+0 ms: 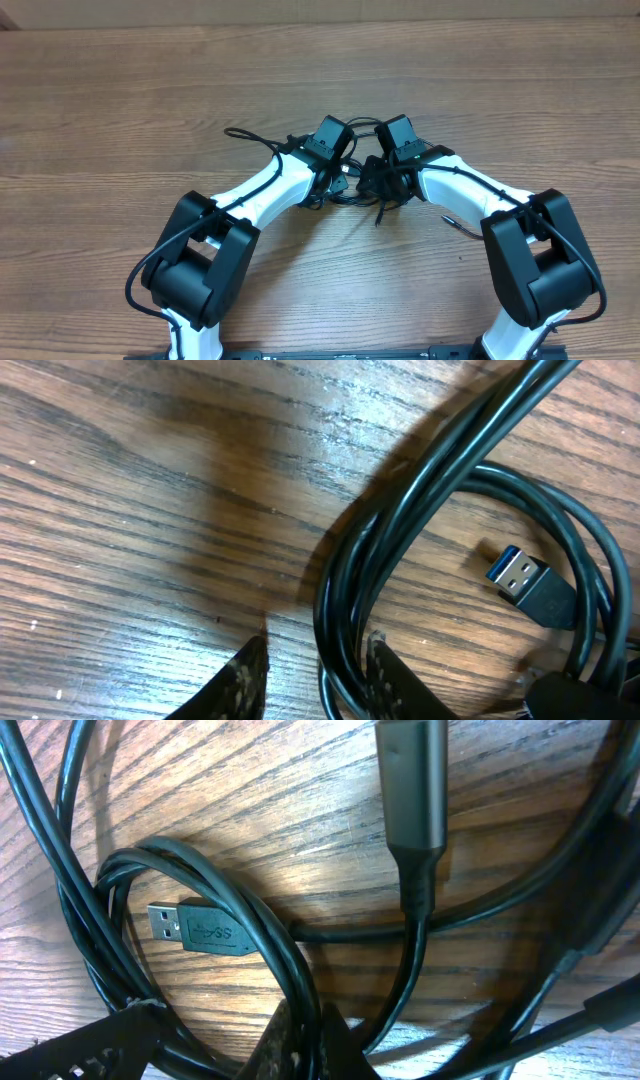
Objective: Untangle cables
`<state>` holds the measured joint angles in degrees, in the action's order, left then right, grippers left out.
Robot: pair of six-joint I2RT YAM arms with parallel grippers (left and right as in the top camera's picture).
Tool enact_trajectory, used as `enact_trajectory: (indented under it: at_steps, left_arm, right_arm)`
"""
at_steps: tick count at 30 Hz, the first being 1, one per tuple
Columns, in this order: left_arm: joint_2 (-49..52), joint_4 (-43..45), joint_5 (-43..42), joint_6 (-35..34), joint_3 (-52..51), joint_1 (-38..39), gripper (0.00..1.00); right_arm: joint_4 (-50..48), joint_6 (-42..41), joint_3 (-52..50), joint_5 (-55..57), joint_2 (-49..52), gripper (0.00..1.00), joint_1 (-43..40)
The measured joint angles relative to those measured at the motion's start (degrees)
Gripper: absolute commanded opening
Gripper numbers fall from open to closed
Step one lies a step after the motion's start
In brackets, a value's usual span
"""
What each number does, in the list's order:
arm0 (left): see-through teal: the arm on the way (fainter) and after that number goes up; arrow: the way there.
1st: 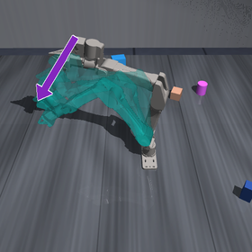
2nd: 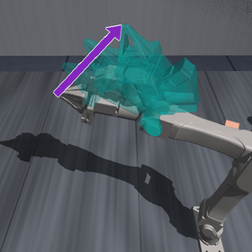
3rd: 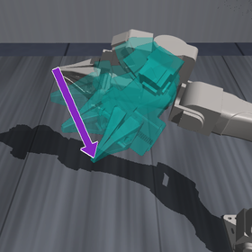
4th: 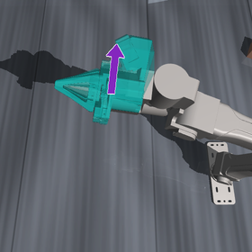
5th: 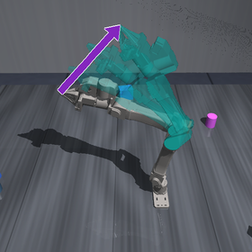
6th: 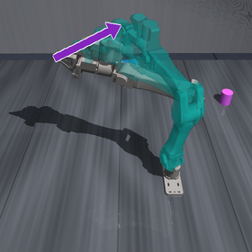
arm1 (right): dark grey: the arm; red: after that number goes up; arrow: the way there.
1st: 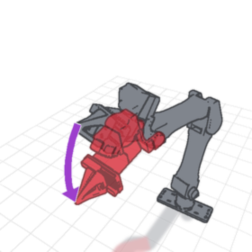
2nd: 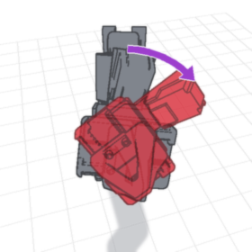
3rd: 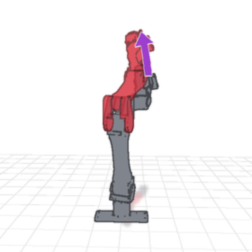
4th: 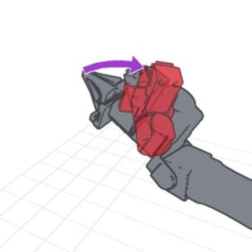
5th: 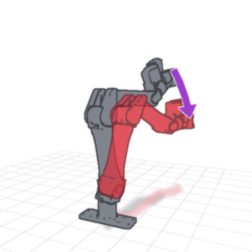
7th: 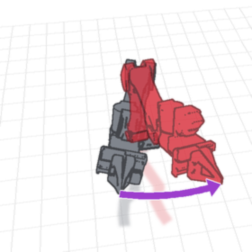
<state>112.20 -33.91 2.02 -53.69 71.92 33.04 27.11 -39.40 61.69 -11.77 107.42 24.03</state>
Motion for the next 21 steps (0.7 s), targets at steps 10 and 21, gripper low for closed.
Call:
enact_trajectory:
  at_steps: [10, 21]
  left_arm:
    - [0.00, 0.48, -0.02, -0.42, 0.00, 0.00, 0.05]
    - [-0.13, -5.51, -0.07, 2.47, 2.27, -0.48, 0.04]
  right_arm:
    - [0.22, 0.00, 0.00, -0.28, 0.00, 0.04, 0.00]
    - [0.87, 0.00, 0.00, -1.14, 0.00, 0.04, 0.07]
